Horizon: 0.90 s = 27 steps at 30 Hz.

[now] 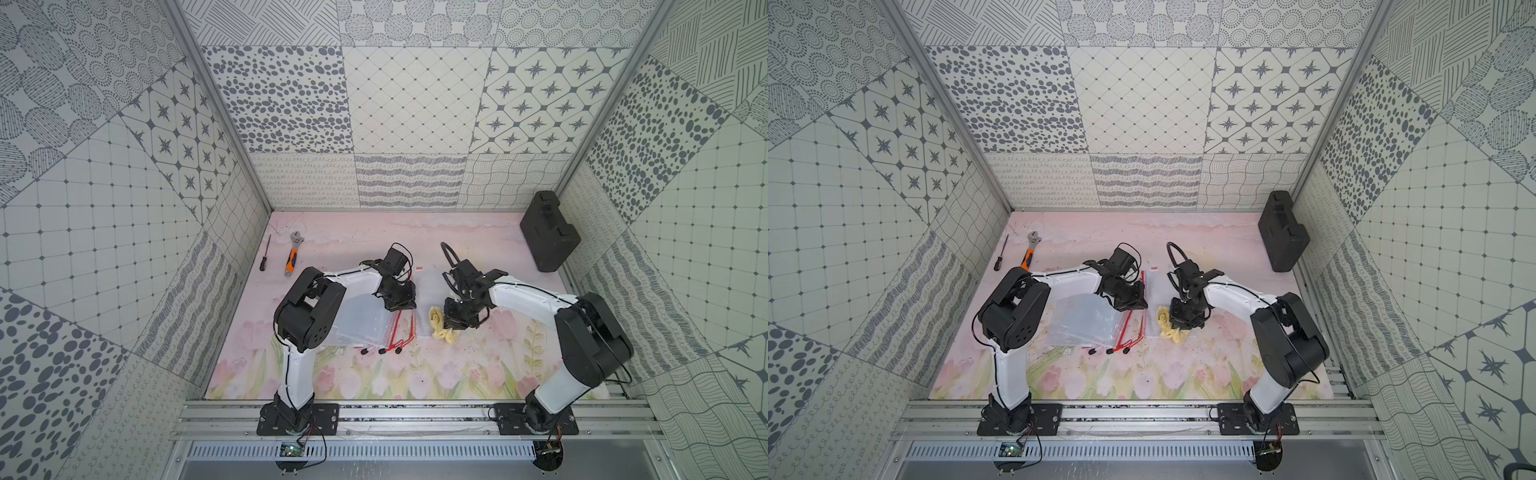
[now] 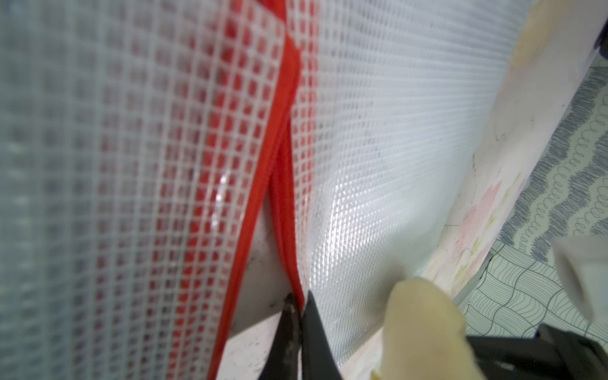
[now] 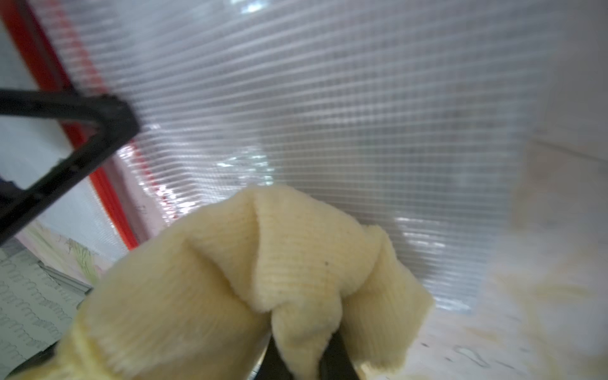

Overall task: Wipe the document bag
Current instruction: Wipe the dirt from the document bag.

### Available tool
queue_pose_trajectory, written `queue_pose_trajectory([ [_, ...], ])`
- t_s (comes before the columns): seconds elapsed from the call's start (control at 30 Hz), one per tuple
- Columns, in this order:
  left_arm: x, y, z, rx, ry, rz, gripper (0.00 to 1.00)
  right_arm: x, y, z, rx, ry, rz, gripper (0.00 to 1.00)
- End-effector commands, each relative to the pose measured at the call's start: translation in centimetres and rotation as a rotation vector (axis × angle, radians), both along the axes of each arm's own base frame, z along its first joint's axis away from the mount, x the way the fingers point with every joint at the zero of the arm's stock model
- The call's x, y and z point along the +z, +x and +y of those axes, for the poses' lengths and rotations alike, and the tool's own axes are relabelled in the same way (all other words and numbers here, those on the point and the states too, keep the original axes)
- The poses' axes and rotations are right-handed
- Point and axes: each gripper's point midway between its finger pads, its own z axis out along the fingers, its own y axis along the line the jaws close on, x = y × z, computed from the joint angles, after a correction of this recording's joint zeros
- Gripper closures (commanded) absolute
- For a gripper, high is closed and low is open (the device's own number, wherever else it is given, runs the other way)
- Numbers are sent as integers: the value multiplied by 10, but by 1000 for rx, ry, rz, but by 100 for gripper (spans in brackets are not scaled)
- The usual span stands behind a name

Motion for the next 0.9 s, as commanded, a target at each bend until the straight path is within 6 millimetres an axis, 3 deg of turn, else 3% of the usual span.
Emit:
queue_pose_trajectory([
  [0.0, -6, 3, 7, 38, 22, 10, 100, -8, -3, 41, 43, 32, 17, 100],
  [0.07, -6, 3, 8, 35, 27, 8, 100, -17, -6, 47, 47, 43, 36, 100],
  [0.13, -5, 2, 9, 24, 34, 6, 100, -28, -9, 32, 24, 1, 54, 100],
  [0.27, -6, -1, 13, 4, 53, 4, 100, -45, -22, -36, -82, -63, 112, 100],
  [0.4, -7, -2, 17, -4, 68, 0, 100, -40, -29, -105, -227, -80, 119, 100],
  [0.5, -7, -3, 17, -3, 64, 0, 100, -33, -24, -122, -265, -78, 103, 100],
  [0.57, -8, -3, 16, -1, 55, 4, 100, -25, -14, -111, -262, -46, 91, 100],
  [0.63, -9, -4, 14, 1, 46, 13, 100, -16, 0, -86, -218, -29, 57, 100],
  [0.77, -8, -5, 14, 2, 40, 17, 100, 0, 20, 0, -55, 20, 2, 100],
  [0.87, -6, -6, 15, -2, 44, 13, 100, -5, 21, 48, 34, 47, 13, 100],
])
